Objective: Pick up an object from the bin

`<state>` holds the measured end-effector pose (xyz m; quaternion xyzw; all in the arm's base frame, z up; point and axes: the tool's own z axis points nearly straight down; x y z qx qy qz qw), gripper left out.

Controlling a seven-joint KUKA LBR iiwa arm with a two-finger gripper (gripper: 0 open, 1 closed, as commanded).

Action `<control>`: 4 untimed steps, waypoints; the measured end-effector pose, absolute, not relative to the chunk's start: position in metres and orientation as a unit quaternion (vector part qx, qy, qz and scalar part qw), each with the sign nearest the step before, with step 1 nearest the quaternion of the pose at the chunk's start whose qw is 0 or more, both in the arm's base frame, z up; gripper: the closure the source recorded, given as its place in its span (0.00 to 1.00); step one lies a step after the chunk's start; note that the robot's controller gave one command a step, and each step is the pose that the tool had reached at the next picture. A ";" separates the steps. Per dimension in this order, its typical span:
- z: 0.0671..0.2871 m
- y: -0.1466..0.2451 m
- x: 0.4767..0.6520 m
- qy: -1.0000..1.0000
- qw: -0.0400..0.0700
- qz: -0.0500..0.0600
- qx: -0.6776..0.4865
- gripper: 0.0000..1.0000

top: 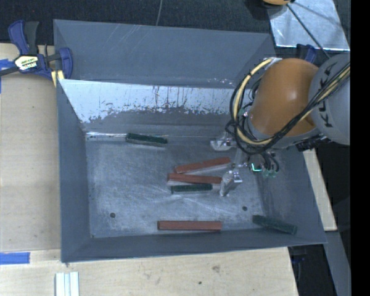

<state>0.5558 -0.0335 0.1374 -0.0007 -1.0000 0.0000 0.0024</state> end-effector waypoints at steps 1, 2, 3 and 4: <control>0.141 -0.034 0.558 -1.000 -0.002 0.000 0.000 0.00; 0.081 -0.021 0.580 -0.995 0.003 0.002 0.097 1.00; 0.081 -0.021 0.580 -0.995 0.003 0.002 0.097 1.00; 0.121 -0.018 0.589 -0.995 -0.001 0.000 0.099 1.00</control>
Offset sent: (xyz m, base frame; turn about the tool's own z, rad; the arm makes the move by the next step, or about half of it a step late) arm 0.0212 0.0146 -0.0674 -0.1970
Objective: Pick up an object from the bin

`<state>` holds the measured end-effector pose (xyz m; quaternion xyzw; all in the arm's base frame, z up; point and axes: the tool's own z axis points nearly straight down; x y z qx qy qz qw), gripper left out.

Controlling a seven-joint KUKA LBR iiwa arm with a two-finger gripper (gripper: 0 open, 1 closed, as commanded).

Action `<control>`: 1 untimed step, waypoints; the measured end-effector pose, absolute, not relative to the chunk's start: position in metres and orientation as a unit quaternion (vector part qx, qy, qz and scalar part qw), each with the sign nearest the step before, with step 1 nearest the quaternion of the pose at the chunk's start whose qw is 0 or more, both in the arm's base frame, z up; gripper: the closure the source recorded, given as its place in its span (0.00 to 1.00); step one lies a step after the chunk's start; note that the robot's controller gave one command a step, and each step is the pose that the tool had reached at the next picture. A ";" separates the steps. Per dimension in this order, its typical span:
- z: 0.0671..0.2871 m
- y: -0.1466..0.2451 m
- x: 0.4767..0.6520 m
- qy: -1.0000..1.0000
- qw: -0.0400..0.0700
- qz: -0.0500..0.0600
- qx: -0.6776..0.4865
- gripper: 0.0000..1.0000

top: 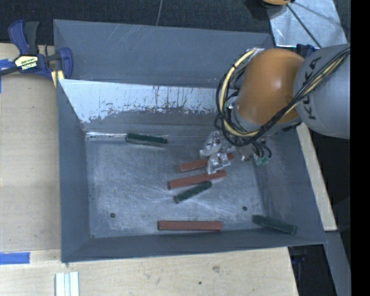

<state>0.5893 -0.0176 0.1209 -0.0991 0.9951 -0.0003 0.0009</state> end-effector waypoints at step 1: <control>0.231 -0.028 0.590 0.996 0.002 0.000 -0.084 1.00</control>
Offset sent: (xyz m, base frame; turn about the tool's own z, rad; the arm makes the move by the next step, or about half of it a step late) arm 0.0000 0.0000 0.0000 0.0000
